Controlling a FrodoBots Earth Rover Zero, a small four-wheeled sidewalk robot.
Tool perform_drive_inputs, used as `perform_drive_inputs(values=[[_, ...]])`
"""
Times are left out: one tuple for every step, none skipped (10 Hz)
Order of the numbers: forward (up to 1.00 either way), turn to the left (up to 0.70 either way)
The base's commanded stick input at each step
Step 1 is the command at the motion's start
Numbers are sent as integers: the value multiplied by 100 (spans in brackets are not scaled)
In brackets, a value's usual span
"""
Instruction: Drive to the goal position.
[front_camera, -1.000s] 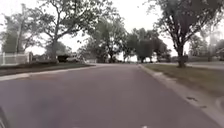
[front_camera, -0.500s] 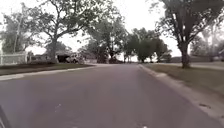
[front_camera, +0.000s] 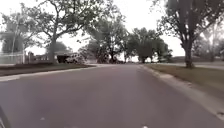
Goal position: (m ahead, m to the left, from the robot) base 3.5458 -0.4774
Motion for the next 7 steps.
perform_drive_inputs(values=[[70, 0], [70, 0], [70, 0], [70, 0], [70, 0], [70, 0], [70, 0]])
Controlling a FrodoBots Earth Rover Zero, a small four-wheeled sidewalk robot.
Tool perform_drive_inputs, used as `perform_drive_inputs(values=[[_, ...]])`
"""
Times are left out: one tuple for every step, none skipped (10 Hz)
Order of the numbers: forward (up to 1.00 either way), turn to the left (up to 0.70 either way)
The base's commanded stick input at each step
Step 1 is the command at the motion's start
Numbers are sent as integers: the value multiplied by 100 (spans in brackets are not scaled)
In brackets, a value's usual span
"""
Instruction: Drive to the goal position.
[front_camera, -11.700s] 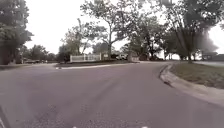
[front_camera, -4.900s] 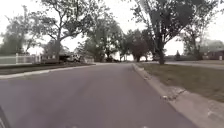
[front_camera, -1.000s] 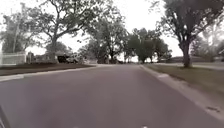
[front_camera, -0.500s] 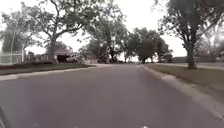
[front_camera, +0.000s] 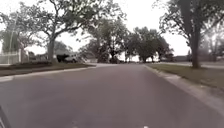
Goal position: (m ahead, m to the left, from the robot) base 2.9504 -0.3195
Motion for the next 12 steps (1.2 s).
perform_drive_inputs(values=[[70, 0], [70, 0], [70, 0], [70, 0], [70, 0], [70, 0], [70, 0], [70, 0], [70, 0], [70, 0], [70, 0], [70, 0]])
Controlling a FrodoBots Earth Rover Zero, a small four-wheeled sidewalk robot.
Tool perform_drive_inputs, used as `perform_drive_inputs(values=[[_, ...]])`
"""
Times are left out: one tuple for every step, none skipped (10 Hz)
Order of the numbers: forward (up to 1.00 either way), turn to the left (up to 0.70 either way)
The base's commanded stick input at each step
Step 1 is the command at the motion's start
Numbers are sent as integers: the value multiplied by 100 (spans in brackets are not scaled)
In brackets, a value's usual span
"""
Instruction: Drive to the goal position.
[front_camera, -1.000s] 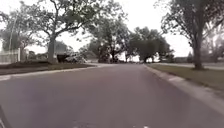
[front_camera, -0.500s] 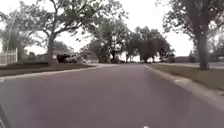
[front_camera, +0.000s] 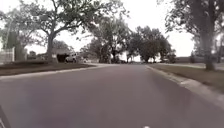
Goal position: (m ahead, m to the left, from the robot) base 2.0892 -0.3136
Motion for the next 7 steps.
perform_drive_inputs(values=[[70, 0], [70, 0], [70, 0], [70, 0], [70, 0], [70, 0], [70, 0]])
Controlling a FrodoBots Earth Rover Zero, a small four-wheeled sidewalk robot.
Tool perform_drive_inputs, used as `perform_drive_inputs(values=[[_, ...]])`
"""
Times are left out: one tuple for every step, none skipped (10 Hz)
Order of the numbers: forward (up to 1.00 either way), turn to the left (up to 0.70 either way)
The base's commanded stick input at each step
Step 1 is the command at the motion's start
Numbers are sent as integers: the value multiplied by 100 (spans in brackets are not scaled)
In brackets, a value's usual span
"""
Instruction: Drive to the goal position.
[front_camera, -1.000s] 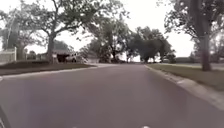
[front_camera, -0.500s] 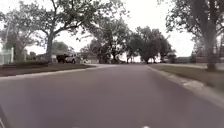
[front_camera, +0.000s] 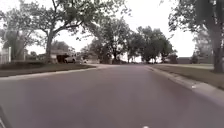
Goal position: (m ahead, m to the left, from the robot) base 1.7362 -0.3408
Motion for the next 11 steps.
perform_drive_inputs(values=[[70, 0], [70, 0], [70, 0], [70, 0], [70, 0], [70, 0], [70, 0], [70, 0], [70, 0], [70, 0], [70, 0]])
